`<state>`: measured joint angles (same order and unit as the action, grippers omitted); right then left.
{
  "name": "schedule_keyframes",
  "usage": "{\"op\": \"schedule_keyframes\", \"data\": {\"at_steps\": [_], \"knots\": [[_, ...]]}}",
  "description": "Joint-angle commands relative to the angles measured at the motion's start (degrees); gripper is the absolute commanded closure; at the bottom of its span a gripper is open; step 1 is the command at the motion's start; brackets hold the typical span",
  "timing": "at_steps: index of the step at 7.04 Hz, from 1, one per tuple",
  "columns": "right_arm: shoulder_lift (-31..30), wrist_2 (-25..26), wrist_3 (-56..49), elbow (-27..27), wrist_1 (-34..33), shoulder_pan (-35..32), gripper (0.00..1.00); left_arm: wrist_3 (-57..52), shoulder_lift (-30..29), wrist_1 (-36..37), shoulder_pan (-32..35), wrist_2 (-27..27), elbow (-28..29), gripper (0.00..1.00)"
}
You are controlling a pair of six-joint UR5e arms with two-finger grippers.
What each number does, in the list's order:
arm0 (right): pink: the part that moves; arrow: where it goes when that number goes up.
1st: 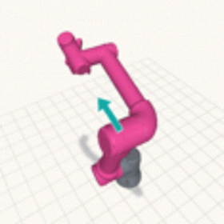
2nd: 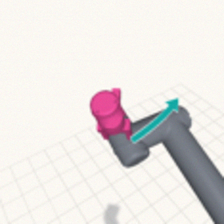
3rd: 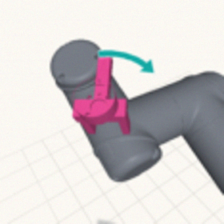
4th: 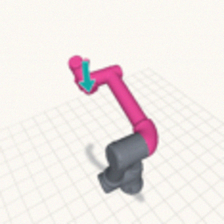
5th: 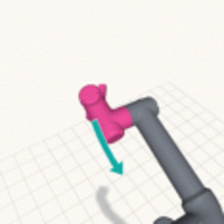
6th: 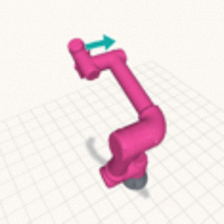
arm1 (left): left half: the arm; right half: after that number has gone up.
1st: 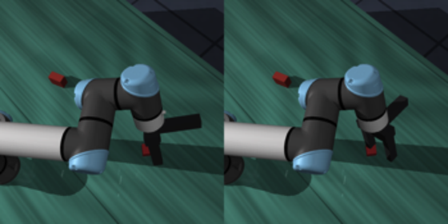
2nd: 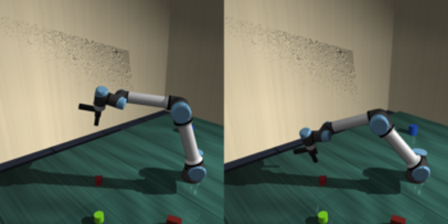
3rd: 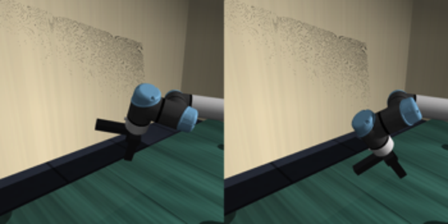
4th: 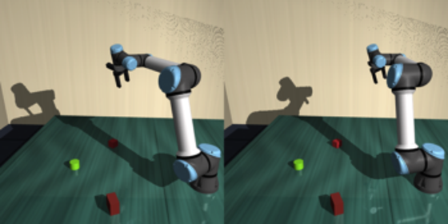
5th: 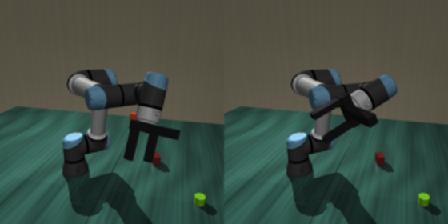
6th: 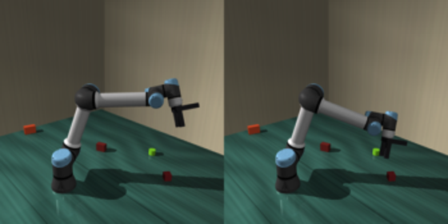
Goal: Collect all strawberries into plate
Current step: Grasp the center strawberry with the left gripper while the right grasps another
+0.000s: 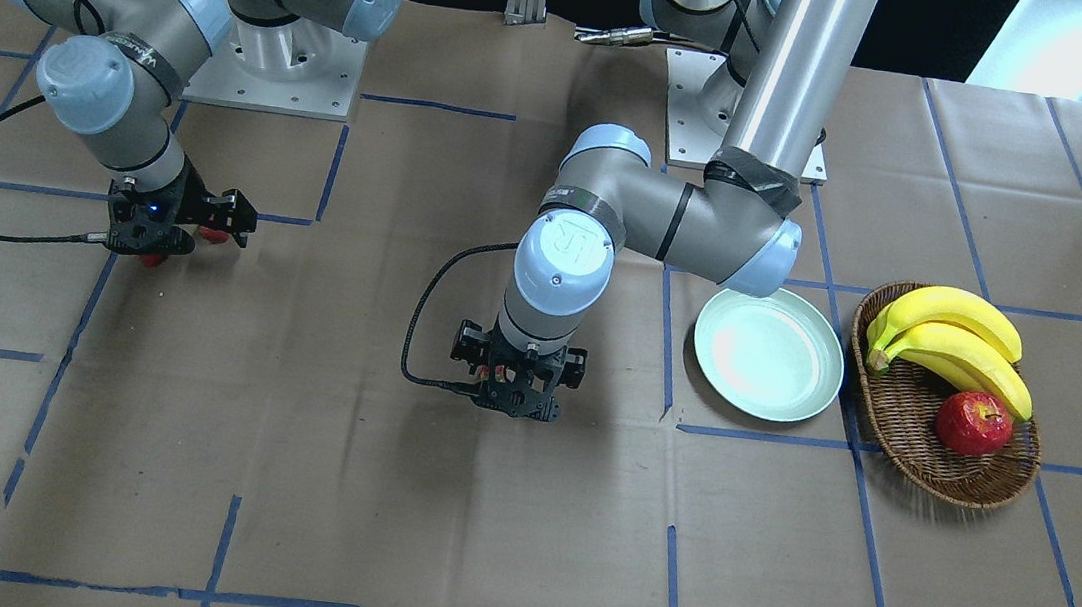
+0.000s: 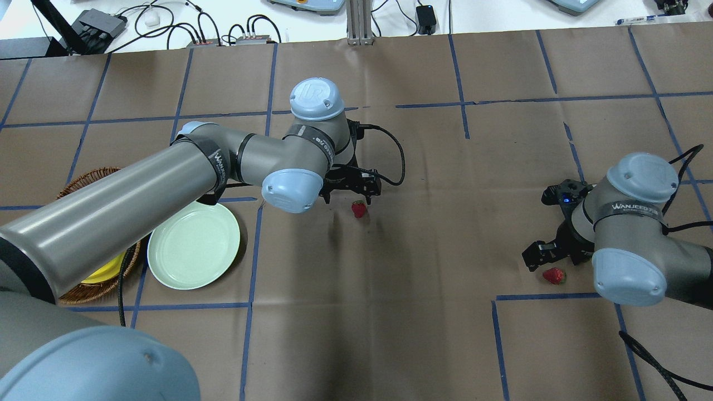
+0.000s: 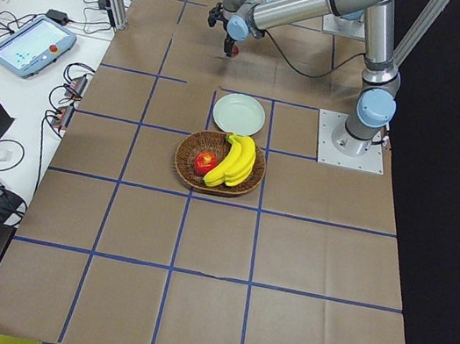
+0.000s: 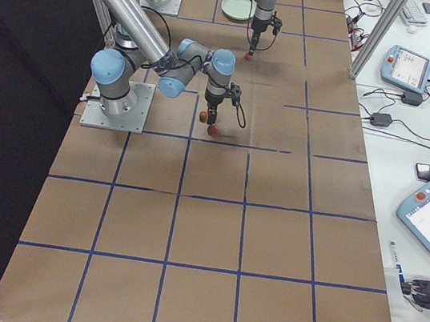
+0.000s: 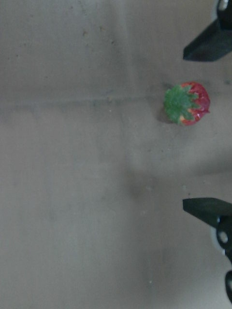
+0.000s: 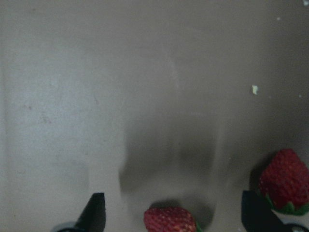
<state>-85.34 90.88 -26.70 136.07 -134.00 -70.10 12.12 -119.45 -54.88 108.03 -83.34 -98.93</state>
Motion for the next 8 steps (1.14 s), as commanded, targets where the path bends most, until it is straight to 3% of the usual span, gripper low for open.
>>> {"op": "schedule_keyframes", "data": {"at_steps": [1, 3, 4, 5, 6, 7, 8], "knots": [[0.27, 1.75, 0.07, 1.04, 2.15, 0.05, 0.0, 1.93, -1.31, 0.13, 0.25, 2.04, 0.84, 0.1], [0.09, 1.84, 0.06, 0.96, 3.47, 0.05, 0.0, 2.03, -1.31, 0.13, 0.25, 2.13, 0.76, 0.33], [-0.08, 1.84, 0.07, 0.87, 3.48, 0.05, 0.13, 2.03, -1.31, 0.13, 0.25, 2.21, 0.41, 0.5], [-0.09, 1.84, 0.07, 0.78, 3.48, 0.05, 0.5, 2.03, -1.4, 0.13, 0.34, 2.21, -0.03, 0.64], [-0.17, 1.84, 0.07, 0.61, 3.31, 0.05, 0.64, 2.03, -1.23, 0.04, 0.25, 2.21, 0.4, 0.87], [-0.17, 1.75, 0.07, 0.6, 3.22, 0.05, 0.74, 1.51, -0.7, 0.04, 0.17, 2.04, 0.5, 1.0], [-0.26, 1.75, 0.07, 0.43, 3.04, 0.05, 0.88, 0.02, 1.3, 0.04, -0.71, 1.43, 0.41, 1.0]]}}
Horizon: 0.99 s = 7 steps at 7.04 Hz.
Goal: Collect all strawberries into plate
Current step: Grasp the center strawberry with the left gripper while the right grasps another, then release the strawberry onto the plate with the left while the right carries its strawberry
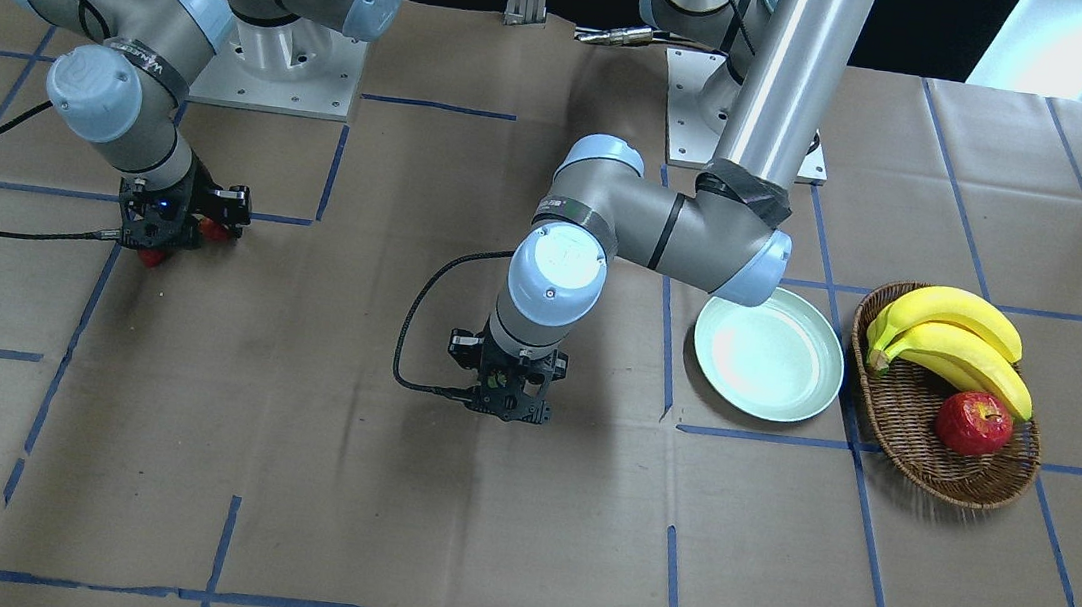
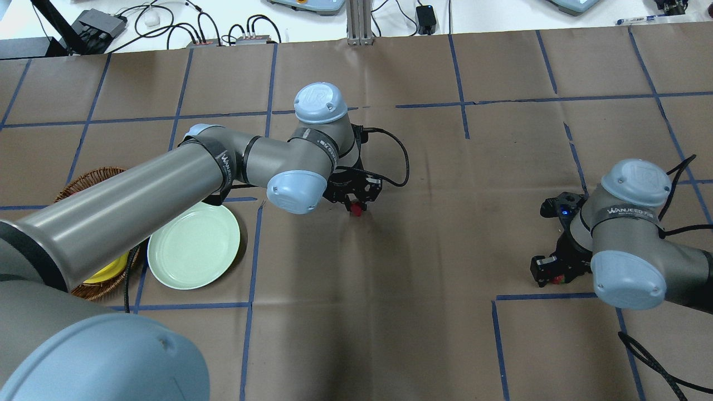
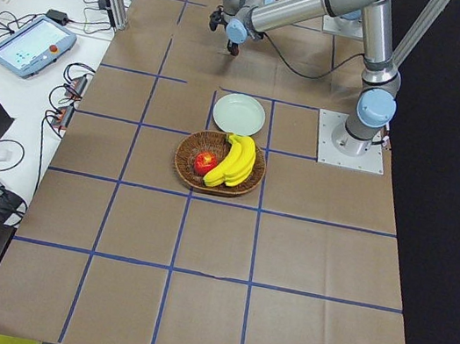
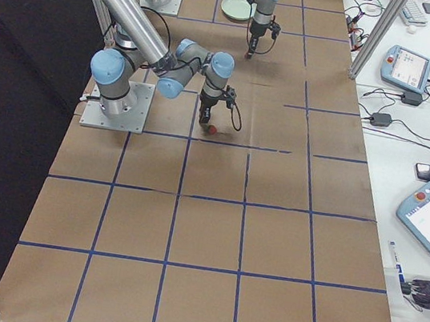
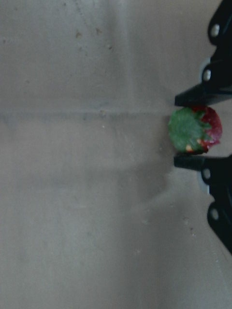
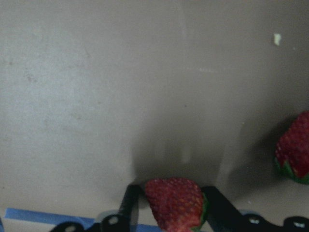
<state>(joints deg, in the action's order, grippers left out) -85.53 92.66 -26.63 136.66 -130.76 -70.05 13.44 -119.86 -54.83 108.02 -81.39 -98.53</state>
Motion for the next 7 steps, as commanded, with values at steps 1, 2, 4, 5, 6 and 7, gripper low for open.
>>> {"op": "schedule_keyframes", "data": {"at_steps": [1, 2, 4, 5, 6, 7], "knots": [[-0.25, -0.29, 0.09, -1.03, -0.37, 0.0, 0.96, -4.53, 5.92, -1.49, -2.18, -3.57, -1.56, 1.0], [-1.47, -0.38, 0.18, -2.61, -0.02, 0.0, 0.96, -6.04, 10.74, -4.21, -4.81, -9.52, -5.14, 1.0], [-5.68, -0.9, 0.18, -4.9, 0.42, -0.26, 0.96, -17.0, 19.01, -2.4, -13.92, -14.3, -17.6, 1.0], [-5.96, -1.6, 0.53, -6.74, 1.99, -0.61, 0.96, -25.14, 22.27, -2.21, -20.24, -14.85, -21.48, 1.0], [-5.18, -3.17, 2.79, -9.45, 3.4, -2.18, 0.96, -30.18, 23.78, -2.12, -25.26, -14.85, -24.05, 1.0], [-4.21, -3.89, 6.03, -12.87, 5.24, -5.24, 0.96, -35.54, 23.63, -0.73, -29.66, -14.85, -25.9, 0.98]]}}
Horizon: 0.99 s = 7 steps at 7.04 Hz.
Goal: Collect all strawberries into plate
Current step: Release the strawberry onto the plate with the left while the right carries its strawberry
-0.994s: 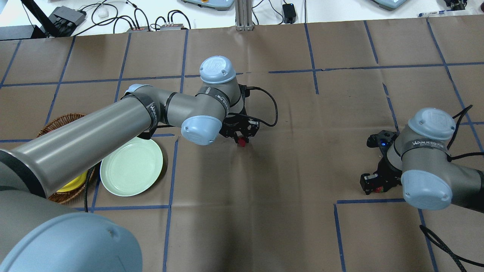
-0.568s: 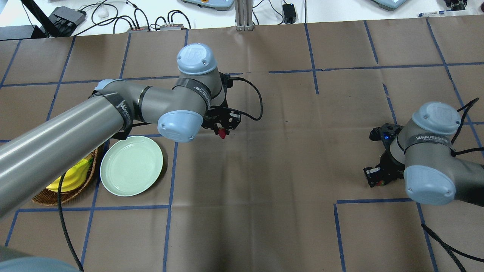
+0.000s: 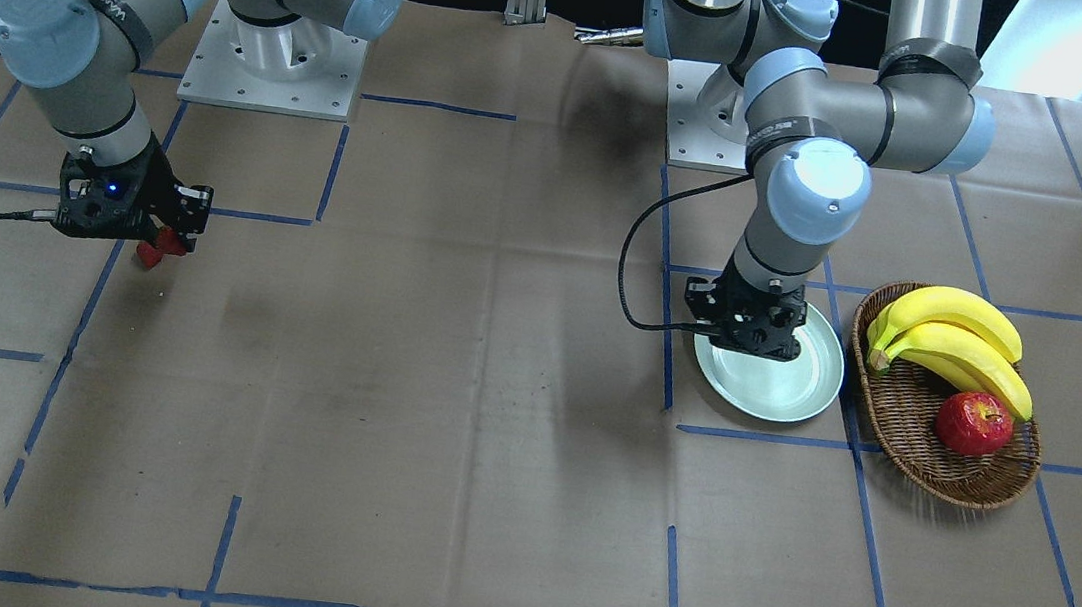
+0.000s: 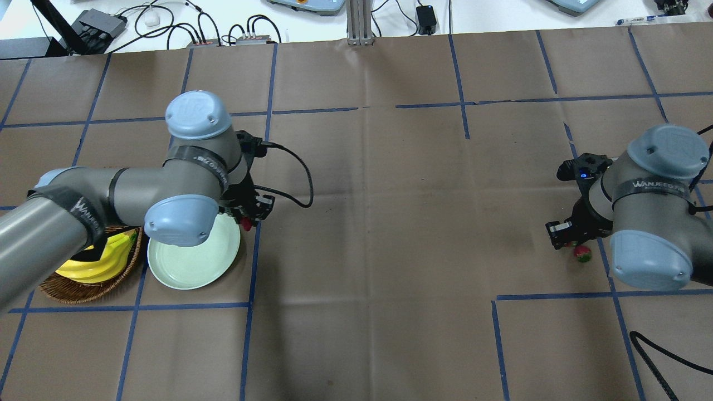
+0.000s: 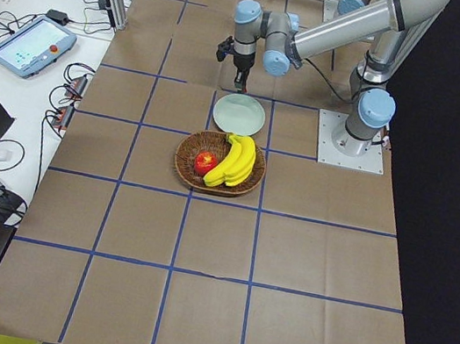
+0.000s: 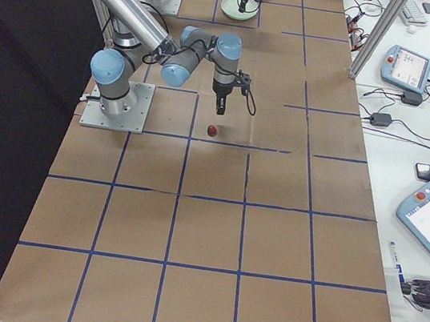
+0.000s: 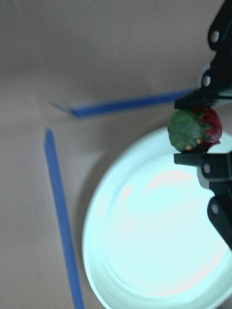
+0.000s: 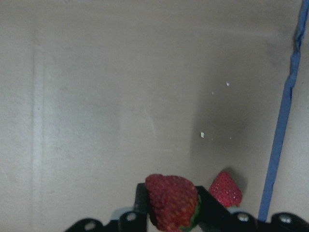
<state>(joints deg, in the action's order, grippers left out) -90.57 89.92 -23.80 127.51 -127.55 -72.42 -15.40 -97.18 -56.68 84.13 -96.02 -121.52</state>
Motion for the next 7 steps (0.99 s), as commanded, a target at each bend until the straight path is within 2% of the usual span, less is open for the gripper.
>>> {"op": "schedule_keyframes", "data": {"at_steps": [1, 2, 3, 4, 5, 6, 7], "knots": [[3.53, -1.15, 8.11, -7.59, 2.48, -7.34, 0.96, -10.93, -0.11, 4.88, -9.04, -0.13, -4.15, 0.93], [6.6, -1.15, 15.12, -10.93, 2.14, -14.08, 0.96, -14.36, -0.73, 7.7, -11.51, -0.13, -5.47, 0.91], [9.5, -1.15, 23.54, -14.44, 2.13, -20.85, 0.96, -14.75, -0.91, 8.51, -11.88, -0.04, -5.83, 0.83], [12.49, -1.15, 31.2, -17.7, 2.13, -26.57, 0.96, -14.58, -0.91, 8.43, -11.89, -0.04, -5.75, 0.38], [15.65, -1.06, 37.1, -19.82, 1.7, -31.33, 0.96, -14.4, -0.91, 8.43, -11.97, 0.13, -5.57, 0.14], [18.99, -1.15, 42.38, -21.58, 1.52, -35.64, 0.96, -14.31, -0.91, 8.43, -11.97, 0.31, -5.48, 0.05], [22.42, -1.58, 44.87, -22.82, 0.21, -39.34, 0.96, -14.31, -0.91, 8.34, -11.97, 0.22, -5.31, 0.04]]}}
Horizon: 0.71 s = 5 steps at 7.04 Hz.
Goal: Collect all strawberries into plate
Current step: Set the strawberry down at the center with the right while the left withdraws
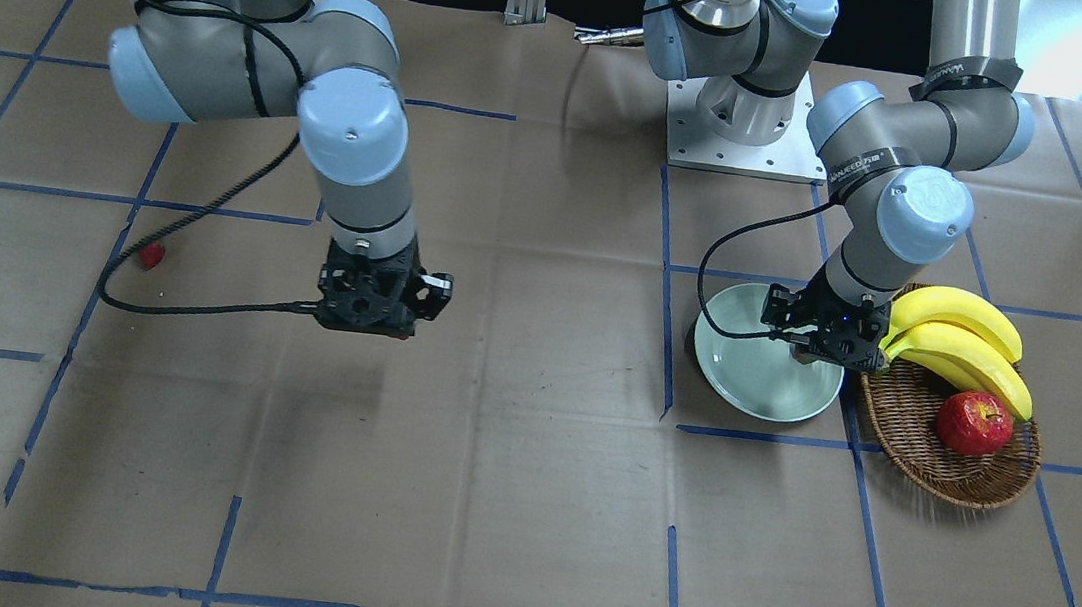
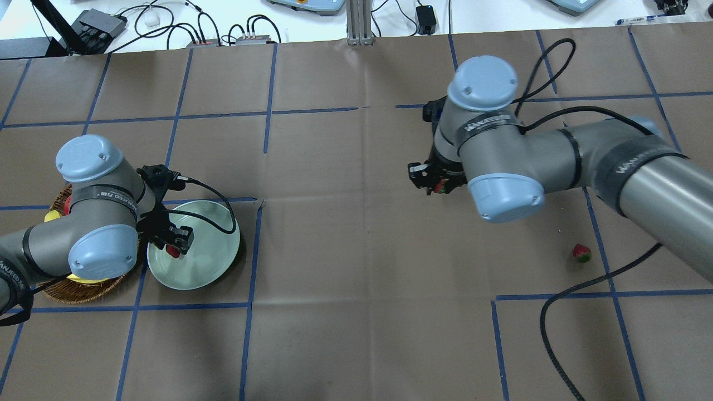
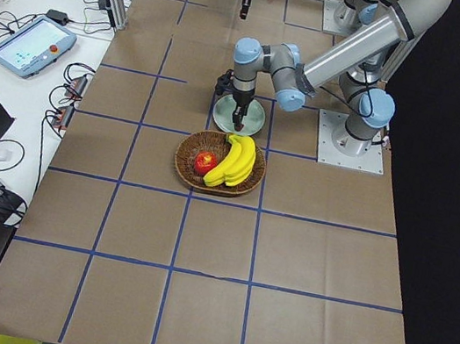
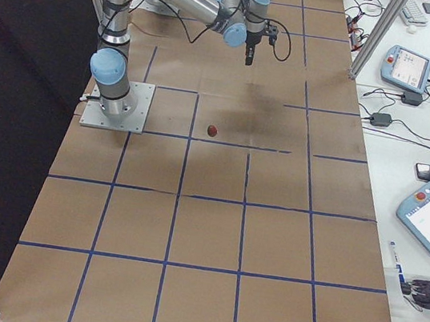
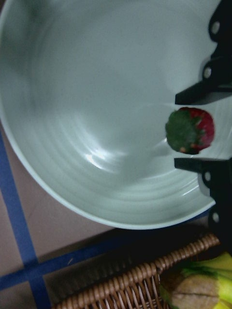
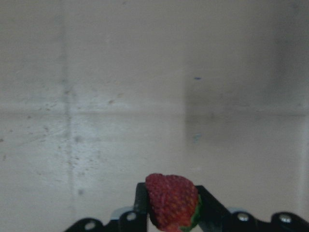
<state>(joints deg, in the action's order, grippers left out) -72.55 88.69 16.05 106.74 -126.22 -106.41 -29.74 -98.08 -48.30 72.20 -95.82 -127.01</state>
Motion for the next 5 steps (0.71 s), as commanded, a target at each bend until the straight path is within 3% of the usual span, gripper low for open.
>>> {"op": "schedule_keyframes", "data": {"at_steps": [1, 4, 5], "knots": [[7.31, -0.54, 6.43, -2.76, -4.44, -6.69, 0.96, 0.04, -0.01, -0.12, -0.04, 0.02, 0.27, 0.04], [12.09, -1.86, 8.99, -3.73, -9.57, -8.03, 0.93, 0.3, -0.18, -0.56, 0.04, 0.81, 1.41, 0.01], [12.17, -2.21, 9.08, -4.26, -9.31, -8.03, 0.24, 0.39, -0.18, -0.56, 0.04, 2.81, 1.5, 0.01]]}}
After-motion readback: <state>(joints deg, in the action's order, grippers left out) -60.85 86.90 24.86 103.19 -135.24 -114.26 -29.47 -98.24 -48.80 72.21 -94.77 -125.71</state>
